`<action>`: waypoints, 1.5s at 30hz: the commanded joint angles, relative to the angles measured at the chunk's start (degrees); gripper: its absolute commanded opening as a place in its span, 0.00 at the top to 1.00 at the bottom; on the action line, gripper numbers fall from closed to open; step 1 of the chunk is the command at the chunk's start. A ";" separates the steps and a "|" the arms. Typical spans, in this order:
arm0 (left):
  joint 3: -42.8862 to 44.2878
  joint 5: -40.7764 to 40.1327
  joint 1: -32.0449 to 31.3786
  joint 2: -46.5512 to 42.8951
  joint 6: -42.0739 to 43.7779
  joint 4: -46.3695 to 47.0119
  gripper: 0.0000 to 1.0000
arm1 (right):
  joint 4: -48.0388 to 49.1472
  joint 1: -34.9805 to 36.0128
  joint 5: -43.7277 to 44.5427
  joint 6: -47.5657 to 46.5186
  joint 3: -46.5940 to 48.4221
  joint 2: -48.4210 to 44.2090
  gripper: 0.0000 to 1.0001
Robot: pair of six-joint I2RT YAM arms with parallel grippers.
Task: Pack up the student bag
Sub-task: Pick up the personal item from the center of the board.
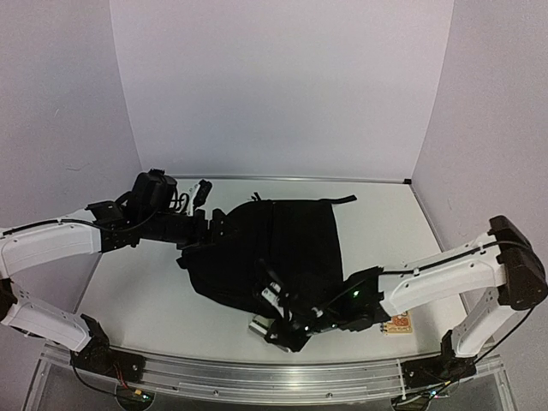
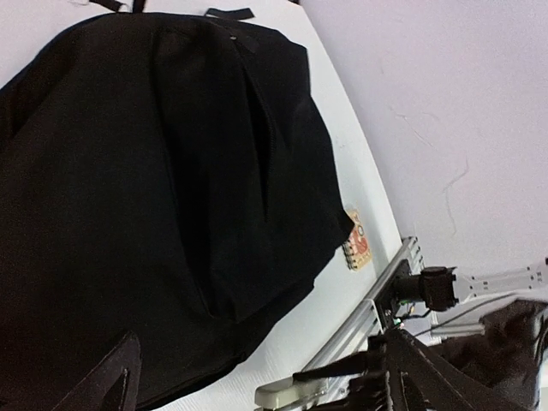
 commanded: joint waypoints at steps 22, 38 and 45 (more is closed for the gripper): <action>5.90 26.66 -4.87 6.42 8.01 10.54 0.03 | 27.66 -24.80 -48.98 12.40 -2.61 -12.79 1.00; 5.16 34.06 -4.88 7.69 3.76 17.23 0.59 | 32.32 -25.06 -54.98 15.96 -3.21 -10.40 1.00; 4.44 35.97 -4.88 7.07 3.01 17.06 0.85 | 34.16 -26.39 -54.36 17.40 -3.70 -10.91 0.99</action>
